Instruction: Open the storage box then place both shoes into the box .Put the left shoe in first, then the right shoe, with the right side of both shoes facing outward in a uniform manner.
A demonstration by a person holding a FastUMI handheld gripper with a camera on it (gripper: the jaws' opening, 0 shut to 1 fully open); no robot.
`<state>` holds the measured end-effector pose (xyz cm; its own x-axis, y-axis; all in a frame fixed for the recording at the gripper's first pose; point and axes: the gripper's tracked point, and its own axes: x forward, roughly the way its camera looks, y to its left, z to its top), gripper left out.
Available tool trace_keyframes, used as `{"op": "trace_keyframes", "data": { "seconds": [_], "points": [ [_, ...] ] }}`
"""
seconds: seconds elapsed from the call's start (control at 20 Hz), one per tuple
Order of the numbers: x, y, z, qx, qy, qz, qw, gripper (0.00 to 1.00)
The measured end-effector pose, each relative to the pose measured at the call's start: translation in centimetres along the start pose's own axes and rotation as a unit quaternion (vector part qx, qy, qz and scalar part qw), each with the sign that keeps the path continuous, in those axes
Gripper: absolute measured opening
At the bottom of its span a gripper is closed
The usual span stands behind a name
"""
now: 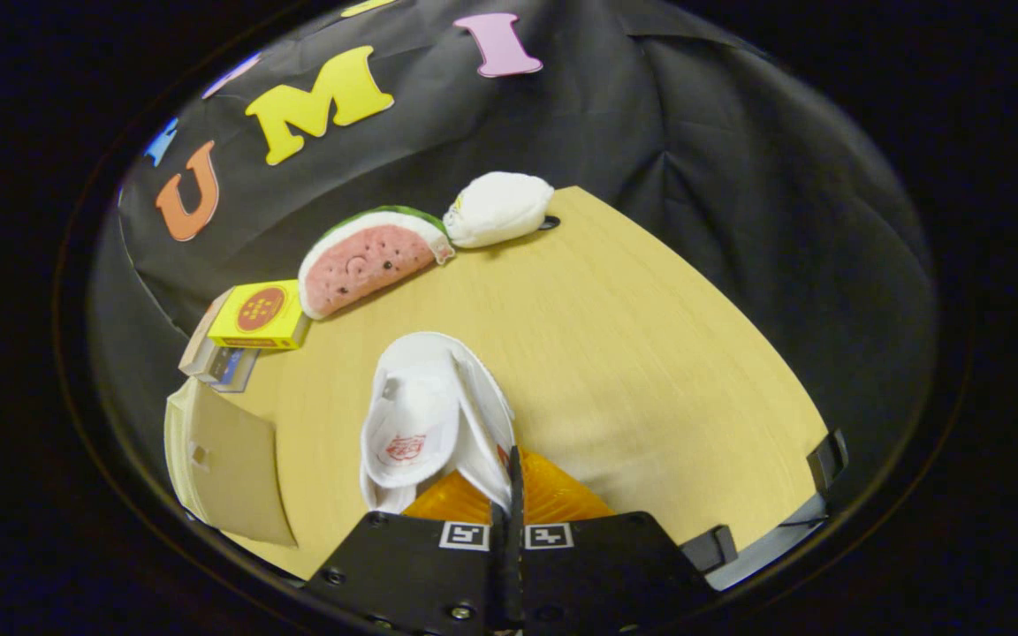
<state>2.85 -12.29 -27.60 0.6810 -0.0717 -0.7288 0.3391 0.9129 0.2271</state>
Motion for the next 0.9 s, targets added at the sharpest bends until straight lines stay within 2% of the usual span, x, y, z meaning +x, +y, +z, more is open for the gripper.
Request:
{"op": "trace_keyframes", "data": {
  "seconds": [0.25, 0.45, 0.7, 0.9],
  "points": [
    [-5.0, 9.3, -1.4, -0.016, -0.018, 0.015, 1.000, 0.00],
    [-8.1, 17.6, -2.4, -0.007, -0.032, 0.036, 0.999, 0.00],
    [-9.5, 26.6, -3.9, 0.019, -0.044, 0.044, 0.998, 0.00],
    [-8.6, 32.3, -6.1, 0.030, -0.037, 0.049, 0.998, 0.00]
  ]
}}
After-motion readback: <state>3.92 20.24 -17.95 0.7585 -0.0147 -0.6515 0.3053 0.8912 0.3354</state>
